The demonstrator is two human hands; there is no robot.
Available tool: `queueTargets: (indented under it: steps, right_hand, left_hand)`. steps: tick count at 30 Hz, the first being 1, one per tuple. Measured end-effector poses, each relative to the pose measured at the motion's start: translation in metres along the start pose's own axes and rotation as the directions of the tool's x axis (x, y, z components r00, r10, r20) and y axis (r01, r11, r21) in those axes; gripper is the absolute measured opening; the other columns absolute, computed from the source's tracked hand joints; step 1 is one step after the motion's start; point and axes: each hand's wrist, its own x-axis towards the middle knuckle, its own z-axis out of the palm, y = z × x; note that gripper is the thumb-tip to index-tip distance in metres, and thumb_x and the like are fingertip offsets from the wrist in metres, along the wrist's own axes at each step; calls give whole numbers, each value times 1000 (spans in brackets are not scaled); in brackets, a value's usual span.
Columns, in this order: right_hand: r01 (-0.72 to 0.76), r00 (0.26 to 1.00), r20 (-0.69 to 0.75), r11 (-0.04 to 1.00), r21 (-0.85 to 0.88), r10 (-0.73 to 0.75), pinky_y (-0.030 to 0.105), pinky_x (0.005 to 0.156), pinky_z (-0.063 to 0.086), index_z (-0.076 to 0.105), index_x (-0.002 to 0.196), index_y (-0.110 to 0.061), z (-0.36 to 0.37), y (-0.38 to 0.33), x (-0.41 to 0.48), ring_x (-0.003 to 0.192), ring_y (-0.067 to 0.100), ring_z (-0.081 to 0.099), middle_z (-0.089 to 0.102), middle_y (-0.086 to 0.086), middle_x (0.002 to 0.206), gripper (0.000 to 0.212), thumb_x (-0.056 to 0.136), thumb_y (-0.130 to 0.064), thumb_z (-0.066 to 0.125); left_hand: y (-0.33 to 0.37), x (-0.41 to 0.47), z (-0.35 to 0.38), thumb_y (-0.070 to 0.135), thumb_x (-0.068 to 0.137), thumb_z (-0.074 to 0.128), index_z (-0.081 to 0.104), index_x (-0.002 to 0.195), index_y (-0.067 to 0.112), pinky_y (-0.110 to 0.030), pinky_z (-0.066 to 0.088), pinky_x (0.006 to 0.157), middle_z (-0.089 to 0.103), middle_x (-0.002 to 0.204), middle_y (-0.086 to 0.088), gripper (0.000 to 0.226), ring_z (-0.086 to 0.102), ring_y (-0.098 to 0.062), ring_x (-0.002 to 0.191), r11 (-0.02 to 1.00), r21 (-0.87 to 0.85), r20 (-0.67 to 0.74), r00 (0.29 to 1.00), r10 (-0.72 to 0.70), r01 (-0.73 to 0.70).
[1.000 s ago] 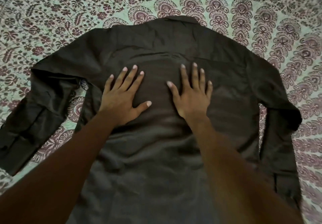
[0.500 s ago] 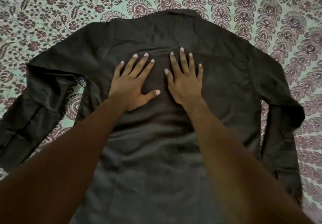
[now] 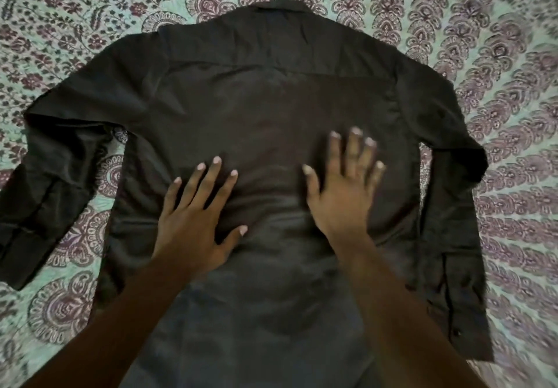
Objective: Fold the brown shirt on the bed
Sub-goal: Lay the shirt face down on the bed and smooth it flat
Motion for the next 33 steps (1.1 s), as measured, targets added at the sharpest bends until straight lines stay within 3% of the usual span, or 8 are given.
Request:
queueTargets:
  steps: [4,10,14,17,22,25,29,33]
  right_hand:
    - [250,961,128,968,-16,-246,61,128,8,11,166,-40,13,-20,-5,162,27,-3,-2,-3,176,69,104,-67,26]
    - [58,993,112,995,-84,-48,62,126,16,10,165,-43,-14,59,-102,162,27,4,3,-5,176,76,98,-77,29]
    - [-139,984,111,989,-43,143,69,124,12,16,167,-28,-20,47,-109,161,37,1,4,4,176,84,98,-75,26]
    - [26,1000,12,999,21,-26,61,127,4,21,166,-21,-16,-5,-81,162,32,2,6,3,176,78,103,-66,31]
    - [315,932,178,948,42,-317,63,127,5,14,166,-37,19,-62,-71,162,26,-4,-3,-6,176,75,100,-71,29]
    - [200,972,136,979,-36,-193,60,126,6,8,164,-47,18,-28,-112,163,26,0,-2,-8,176,76,98,-79,27]
    - [-54,991,117,996,-74,62,63,125,16,6,165,-42,-5,28,-174,162,28,5,0,-3,176,85,94,-83,25]
    - [-240,963,120,971,-15,240,68,124,9,6,167,-31,-13,23,-182,161,36,-4,-4,5,176,97,89,-89,14]
  left_hand:
    - [8,-35,10,77,89,39,13,167,29,-58,14,127,1,177,0,96,7,-26,163,999,47,-3,1000,-8,8]
    - [16,-107,14,79,84,52,15,167,26,-60,20,125,4,177,0,105,8,-28,163,1000,30,83,997,-5,3]
    - [22,-124,7,75,85,54,29,165,27,-57,34,117,15,175,0,96,27,-30,158,999,-39,42,999,-3,5]
    - [10,-93,-2,68,91,52,29,164,30,-52,33,115,14,176,1,86,29,-29,157,995,-71,-60,995,-77,73]
    - [-11,-74,15,79,91,34,13,166,37,-55,20,126,4,177,2,89,12,-27,162,993,7,-26,992,-122,122]
    - [-15,-98,19,86,85,36,6,166,40,-58,14,127,-4,177,1,97,3,-34,162,986,-28,-10,987,-162,161]
    - [-15,-142,17,92,76,39,7,166,41,-66,19,123,-9,176,-4,108,0,-46,160,957,-101,56,962,-268,272]
    - [-14,-158,17,97,69,37,10,166,41,-70,25,118,-5,177,-5,115,4,-48,159,933,-130,112,940,-323,336]
